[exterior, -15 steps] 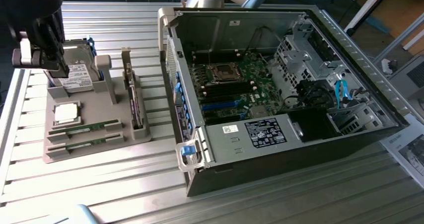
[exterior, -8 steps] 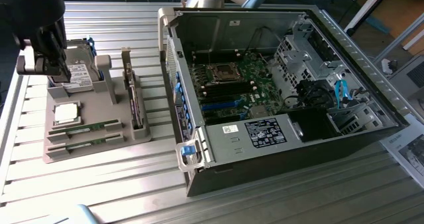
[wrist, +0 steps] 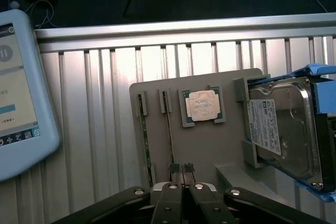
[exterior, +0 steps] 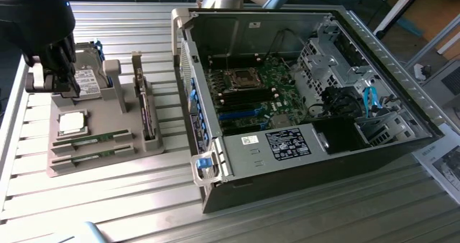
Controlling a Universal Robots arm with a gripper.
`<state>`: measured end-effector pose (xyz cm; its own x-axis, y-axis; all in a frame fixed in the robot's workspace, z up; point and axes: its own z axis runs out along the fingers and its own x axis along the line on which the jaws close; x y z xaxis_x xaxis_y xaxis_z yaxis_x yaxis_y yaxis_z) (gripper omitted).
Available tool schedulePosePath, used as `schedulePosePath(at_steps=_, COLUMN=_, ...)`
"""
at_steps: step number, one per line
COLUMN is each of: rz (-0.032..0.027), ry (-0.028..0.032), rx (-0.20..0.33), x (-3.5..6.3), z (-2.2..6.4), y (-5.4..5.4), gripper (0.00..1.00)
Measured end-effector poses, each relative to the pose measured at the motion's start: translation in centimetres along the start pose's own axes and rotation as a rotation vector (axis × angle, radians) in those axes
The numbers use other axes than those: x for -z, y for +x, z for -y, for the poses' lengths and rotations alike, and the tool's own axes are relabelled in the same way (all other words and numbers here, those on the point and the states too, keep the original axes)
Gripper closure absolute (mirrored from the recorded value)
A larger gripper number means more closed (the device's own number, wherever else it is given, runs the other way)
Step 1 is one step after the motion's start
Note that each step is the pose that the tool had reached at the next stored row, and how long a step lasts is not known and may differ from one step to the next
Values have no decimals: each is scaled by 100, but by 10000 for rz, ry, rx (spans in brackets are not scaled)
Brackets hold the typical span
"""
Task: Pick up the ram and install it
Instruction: 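Pick up the ram and move it above insertion slot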
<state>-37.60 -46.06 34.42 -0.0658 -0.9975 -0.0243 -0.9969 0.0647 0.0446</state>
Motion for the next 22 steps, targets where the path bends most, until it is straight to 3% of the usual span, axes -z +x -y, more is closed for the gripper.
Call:
schedulePosePath(at_steps=10, rz=1, ry=2, rx=1, x=-2, z=0, y=0, gripper=90)
schedulePosePath(at_steps=11, rz=1, ry=2, rx=0, x=-2, z=0, y=0, gripper=89)
schedulePosePath(at_steps=13, rz=1, ry=2, rx=0, x=-2, z=0, y=0, gripper=76)
schedulePosePath(at_steps=18, rz=1, ry=2, rx=1, x=-2, z=0, y=0, gripper=76)
schedulePosePath(at_steps=20, rz=1, ry=2, rx=1, x=-2, z=0, y=0, gripper=69)
schedulePosePath(at_steps=22, rz=1, ry=1, rx=1, x=-1, z=0, y=0, gripper=69)
